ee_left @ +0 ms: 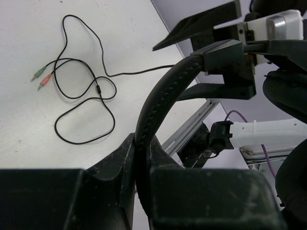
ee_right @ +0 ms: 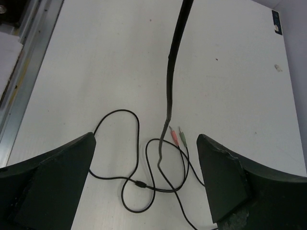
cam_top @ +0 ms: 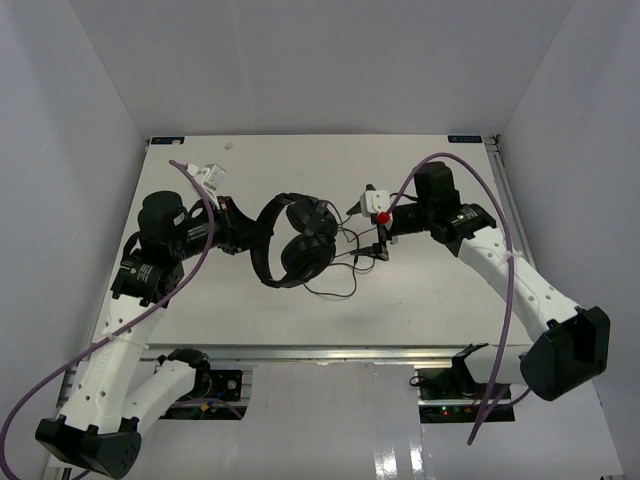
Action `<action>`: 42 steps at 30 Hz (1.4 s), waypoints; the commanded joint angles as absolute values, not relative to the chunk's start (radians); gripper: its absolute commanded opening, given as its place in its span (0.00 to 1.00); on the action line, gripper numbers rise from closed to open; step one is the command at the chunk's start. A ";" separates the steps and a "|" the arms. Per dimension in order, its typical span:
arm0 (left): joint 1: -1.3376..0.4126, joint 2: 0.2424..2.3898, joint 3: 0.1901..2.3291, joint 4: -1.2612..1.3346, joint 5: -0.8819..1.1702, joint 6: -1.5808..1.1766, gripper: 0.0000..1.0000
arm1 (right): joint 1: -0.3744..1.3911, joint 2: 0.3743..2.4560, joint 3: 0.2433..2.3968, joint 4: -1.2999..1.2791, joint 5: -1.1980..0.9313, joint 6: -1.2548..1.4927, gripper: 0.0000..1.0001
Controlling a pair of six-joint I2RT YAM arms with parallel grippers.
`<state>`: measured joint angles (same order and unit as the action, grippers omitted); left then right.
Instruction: Wrap the headphones
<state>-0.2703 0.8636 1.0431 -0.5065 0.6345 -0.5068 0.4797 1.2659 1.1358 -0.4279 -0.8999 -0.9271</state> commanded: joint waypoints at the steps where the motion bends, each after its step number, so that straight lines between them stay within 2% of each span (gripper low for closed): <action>1: -0.274 0.855 1.081 -0.491 0.627 -0.555 0.00 | 0.477 1.183 1.070 -0.394 -0.742 -0.824 0.94; 8: -0.275 0.861 1.128 -0.492 0.668 -0.610 0.00 | 0.499 1.267 1.094 -0.145 -0.938 -0.475 0.95; 20: -0.278 0.879 1.218 -0.444 0.689 -0.717 0.00 | 0.565 1.373 1.022 0.129 -0.919 -0.368 0.90; 25: -0.276 0.888 1.242 -0.401 0.674 -0.777 0.00 | 0.565 1.399 1.017 0.152 -0.941 -0.377 0.76; 34: -0.276 0.882 1.305 -0.382 0.573 -0.835 0.00 | 0.565 1.385 0.986 0.198 -1.021 -0.338 0.64; 42: -0.276 0.870 1.298 -0.340 0.528 -0.908 0.00 | 0.580 1.383 0.977 0.252 -1.089 -0.255 0.42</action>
<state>-0.2726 0.8902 1.2659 -0.4010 0.5717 -0.8356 0.5702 1.4025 0.9833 0.1717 -1.0229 -0.3167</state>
